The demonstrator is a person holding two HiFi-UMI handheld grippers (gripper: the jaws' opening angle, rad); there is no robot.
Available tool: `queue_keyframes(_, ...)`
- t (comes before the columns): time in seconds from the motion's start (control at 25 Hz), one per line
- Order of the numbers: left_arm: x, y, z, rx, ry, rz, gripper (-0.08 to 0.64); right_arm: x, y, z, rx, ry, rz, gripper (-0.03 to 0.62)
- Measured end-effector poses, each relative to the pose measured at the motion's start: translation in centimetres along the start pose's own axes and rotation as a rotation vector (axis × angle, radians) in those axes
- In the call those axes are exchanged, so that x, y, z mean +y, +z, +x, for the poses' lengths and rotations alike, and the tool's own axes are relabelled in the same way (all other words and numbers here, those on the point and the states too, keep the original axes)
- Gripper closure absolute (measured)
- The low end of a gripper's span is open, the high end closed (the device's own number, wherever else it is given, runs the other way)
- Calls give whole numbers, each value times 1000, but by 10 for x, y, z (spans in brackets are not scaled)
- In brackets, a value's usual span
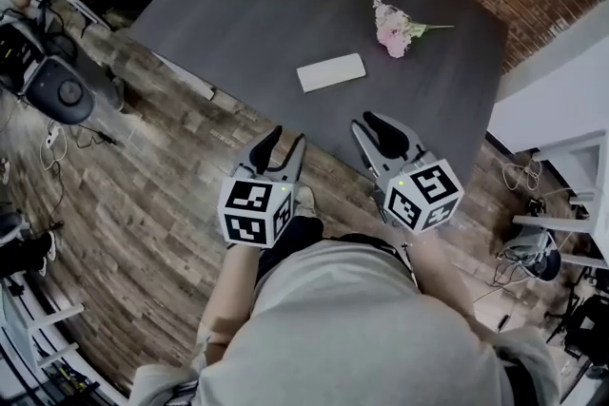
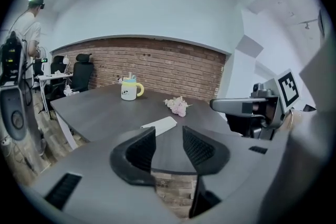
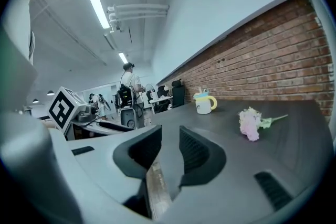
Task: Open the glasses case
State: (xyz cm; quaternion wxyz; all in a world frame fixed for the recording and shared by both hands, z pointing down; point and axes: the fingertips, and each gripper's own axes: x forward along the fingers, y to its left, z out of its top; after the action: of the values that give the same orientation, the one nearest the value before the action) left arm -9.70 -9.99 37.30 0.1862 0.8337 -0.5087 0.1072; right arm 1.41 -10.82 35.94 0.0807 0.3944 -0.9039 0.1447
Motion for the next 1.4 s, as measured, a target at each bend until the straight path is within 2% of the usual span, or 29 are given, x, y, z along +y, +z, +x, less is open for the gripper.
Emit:
queue_keyframes(0.2,31,13,35,33,-61,38,391,-18,20,36,-15,-63,8,495)
queue_keyframes(0.4,49,15,55,65,-104,57,391,-30,20,57,-21,-109,46,495)
queue_keyframes(0.68,54,4,71,97,-144,14,391,-36,3,60,32,-140,67,495)
queue_keyframes(0.88,53,-6,79,120,-139,-8,391,-52,-6,53,75,-170,104,495)
queue_keyframes(1.12,52,-23,83,171,-121,-40,391,-64,-10,66,112,-146,96,491)
queue_keyframes(1.4,60,-8,106,117,-63,9,390,-92,-14,74,177,-120,48,482)
